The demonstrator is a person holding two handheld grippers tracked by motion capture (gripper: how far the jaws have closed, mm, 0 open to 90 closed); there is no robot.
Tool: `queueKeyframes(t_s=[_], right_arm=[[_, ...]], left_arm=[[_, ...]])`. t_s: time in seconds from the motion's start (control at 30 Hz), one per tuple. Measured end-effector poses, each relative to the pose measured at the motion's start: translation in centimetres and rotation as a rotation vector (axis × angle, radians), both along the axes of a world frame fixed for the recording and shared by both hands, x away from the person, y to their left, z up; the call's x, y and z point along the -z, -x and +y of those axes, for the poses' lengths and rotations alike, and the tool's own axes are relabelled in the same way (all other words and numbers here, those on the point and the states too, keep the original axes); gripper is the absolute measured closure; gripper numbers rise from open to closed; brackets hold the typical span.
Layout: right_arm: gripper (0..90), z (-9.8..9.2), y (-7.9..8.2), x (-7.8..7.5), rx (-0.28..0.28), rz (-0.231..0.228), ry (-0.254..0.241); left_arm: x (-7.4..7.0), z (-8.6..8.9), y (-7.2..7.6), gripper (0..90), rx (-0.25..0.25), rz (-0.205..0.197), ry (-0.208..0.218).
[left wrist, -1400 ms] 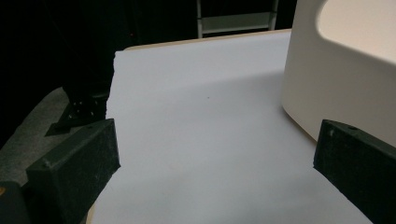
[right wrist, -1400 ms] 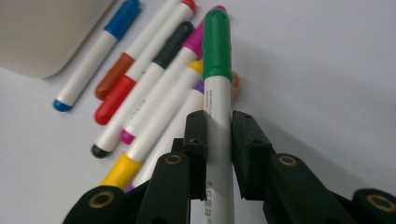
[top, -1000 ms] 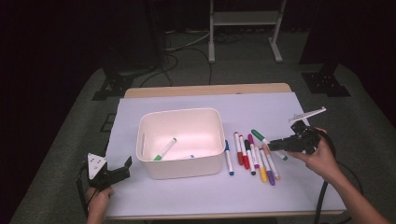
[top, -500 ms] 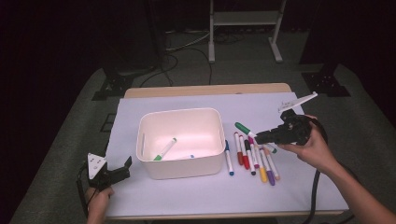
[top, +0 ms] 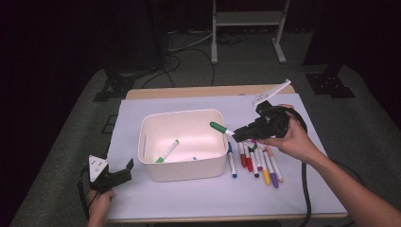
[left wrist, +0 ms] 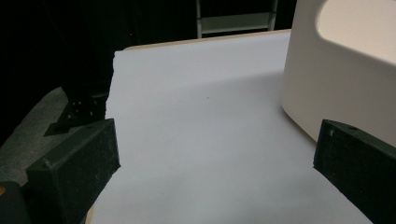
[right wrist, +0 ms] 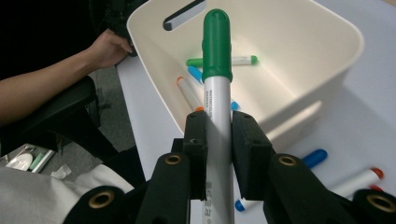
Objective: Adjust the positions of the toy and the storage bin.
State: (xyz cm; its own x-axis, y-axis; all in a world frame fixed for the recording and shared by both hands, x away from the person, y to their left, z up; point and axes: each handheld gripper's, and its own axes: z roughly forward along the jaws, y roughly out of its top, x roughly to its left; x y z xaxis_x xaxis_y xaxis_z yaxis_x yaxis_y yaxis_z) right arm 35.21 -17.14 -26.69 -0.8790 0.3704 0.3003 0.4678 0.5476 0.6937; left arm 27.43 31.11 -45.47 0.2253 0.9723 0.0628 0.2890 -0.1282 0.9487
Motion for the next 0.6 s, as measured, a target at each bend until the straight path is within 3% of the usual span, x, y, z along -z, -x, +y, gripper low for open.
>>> queueKeyframes(t_s=[0.23,0.6], right_arm=[[75.7,2.5,-0.2,-0.7,-0.052,-0.003,0.005],[75.7,5.8,-0.6,-0.5,-0.126,-0.001,0.014]], left_arm=[[0.0,0.0,0.0,0.0,0.000,0.000,0.000],[0.0,0.0,0.0,0.0,0.001,0.000,-0.001]])
